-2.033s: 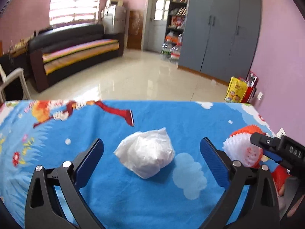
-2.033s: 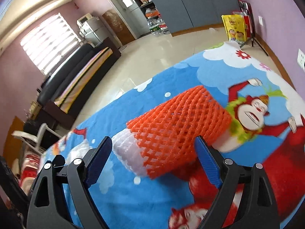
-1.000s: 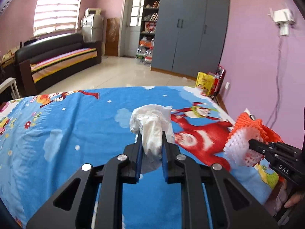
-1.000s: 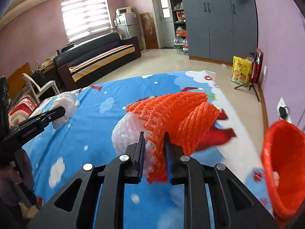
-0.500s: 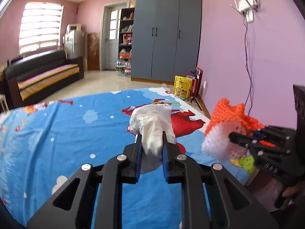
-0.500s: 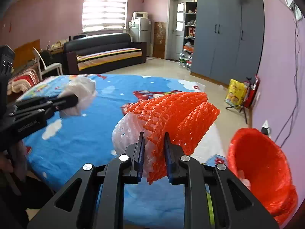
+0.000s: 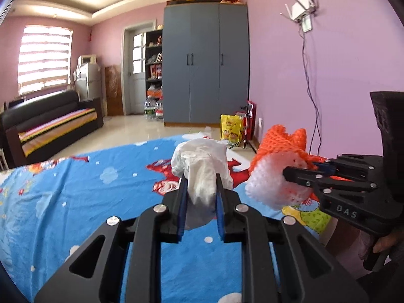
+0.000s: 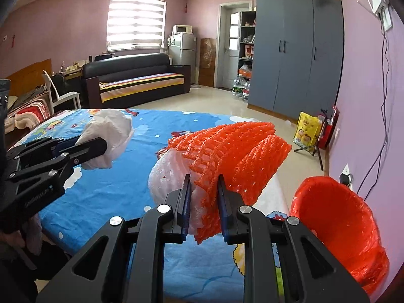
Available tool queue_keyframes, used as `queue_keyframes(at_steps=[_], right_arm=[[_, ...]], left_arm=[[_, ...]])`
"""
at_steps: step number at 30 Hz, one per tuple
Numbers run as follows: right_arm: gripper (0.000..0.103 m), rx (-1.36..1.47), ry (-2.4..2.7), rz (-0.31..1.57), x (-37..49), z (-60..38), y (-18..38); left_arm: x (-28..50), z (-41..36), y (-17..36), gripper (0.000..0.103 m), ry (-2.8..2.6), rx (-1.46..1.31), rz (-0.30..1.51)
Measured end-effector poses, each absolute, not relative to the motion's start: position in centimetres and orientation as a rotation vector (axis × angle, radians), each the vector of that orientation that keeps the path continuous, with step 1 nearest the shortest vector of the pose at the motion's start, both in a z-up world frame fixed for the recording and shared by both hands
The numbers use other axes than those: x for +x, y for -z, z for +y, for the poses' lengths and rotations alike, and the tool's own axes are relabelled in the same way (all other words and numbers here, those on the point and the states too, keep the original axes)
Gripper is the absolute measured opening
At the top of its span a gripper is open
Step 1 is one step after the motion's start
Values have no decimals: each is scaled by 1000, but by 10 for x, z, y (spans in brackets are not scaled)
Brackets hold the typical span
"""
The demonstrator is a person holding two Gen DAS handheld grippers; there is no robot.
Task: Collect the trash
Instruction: 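Carry the orange net and white tissue to the red bin and release both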
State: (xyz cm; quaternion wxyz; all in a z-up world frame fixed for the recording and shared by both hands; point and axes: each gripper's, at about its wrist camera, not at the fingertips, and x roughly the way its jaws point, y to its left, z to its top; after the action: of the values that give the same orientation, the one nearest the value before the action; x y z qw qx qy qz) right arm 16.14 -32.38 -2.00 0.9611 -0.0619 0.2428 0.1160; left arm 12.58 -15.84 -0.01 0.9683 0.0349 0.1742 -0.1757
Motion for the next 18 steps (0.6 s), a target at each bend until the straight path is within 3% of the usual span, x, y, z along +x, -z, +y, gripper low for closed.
queue_keyframes(at_steps=[18], right_arm=[[21,-127,-169,466,156,-343,15]], left_arm=[[127,-200,-5,21,415,86,314]])
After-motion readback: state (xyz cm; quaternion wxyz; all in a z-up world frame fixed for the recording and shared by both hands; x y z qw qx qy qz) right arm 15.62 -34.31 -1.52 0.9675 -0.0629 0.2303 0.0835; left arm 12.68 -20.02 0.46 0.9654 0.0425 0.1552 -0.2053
